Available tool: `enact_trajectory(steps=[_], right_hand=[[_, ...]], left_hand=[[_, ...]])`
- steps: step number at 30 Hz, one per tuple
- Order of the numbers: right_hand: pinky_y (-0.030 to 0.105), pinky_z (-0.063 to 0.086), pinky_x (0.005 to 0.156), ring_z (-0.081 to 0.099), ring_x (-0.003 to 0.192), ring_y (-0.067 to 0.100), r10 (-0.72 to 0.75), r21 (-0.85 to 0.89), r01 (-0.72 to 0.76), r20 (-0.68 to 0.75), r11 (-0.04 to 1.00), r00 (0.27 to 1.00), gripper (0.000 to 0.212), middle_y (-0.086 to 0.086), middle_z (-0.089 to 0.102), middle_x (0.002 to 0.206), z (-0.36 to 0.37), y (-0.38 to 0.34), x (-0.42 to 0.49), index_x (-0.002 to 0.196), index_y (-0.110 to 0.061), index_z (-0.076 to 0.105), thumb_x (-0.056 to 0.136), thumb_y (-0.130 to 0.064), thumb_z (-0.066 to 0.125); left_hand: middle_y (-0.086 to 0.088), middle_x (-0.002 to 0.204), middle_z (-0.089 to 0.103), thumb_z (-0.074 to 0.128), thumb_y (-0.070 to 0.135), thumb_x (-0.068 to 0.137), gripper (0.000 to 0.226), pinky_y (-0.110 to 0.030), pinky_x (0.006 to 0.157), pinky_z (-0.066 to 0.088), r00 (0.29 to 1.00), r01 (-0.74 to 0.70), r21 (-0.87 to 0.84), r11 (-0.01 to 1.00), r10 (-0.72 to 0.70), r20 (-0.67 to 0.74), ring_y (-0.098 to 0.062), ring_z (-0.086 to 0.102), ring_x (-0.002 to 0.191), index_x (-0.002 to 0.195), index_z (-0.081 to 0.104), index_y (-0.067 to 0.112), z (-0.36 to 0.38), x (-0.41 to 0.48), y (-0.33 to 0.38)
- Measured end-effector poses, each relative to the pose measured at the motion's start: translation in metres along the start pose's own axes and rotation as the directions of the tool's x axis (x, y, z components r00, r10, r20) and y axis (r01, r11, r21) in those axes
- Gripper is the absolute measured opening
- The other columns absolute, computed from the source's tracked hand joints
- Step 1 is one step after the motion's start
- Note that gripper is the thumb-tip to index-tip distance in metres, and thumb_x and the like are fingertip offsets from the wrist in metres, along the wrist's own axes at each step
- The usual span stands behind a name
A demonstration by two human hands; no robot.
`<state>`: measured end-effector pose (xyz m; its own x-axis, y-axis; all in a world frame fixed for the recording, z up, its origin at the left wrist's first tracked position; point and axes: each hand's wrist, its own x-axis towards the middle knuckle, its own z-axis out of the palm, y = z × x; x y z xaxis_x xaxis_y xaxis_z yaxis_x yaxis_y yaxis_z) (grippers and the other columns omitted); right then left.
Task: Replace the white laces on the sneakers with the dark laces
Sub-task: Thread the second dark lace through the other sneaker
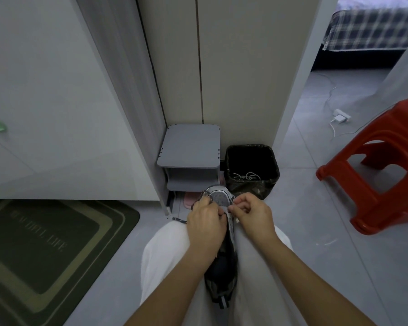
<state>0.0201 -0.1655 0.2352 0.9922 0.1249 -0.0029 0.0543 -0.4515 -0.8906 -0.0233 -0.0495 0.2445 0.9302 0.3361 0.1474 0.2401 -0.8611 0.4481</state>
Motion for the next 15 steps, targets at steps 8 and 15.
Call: enact_trajectory(steps=[8, 15], right_hand=[[0.035, 0.051, 0.064, 0.058, 0.064, 0.011, -0.086, -0.182, 0.088, 0.020, 0.979, 0.996, 0.004, -0.007, 0.063, 0.065, 0.007, 0.002, 0.003, 0.075, -0.019, 0.068, 0.075, -0.018, 0.072], [0.030, 0.049, 0.064, 0.058, 0.066, 0.011, -0.117, -0.195, 0.122, 0.037, 0.973, 0.992, 0.002, -0.006, 0.065, 0.070, 0.009, 0.004, 0.003, 0.076, -0.021, 0.068, 0.077, -0.019, 0.069]], left_hand=[[0.000, 0.078, 0.059, 0.083, 0.024, 0.050, 0.021, -0.029, 0.053, 0.045, 0.981, -0.179, 0.298, 0.938, 0.148, 0.124, -0.020, 0.059, 0.067, 0.057, 0.064, 0.020, -0.005, 0.004, 0.008], [-0.001, 0.069, 0.055, 0.083, 0.017, 0.043, 0.023, -0.029, 0.052, 0.046, 0.950, -0.306, 0.348, 0.886, 0.262, 0.169, -0.020, 0.059, 0.063, 0.054, 0.063, 0.018, -0.004, 0.004, 0.010]])
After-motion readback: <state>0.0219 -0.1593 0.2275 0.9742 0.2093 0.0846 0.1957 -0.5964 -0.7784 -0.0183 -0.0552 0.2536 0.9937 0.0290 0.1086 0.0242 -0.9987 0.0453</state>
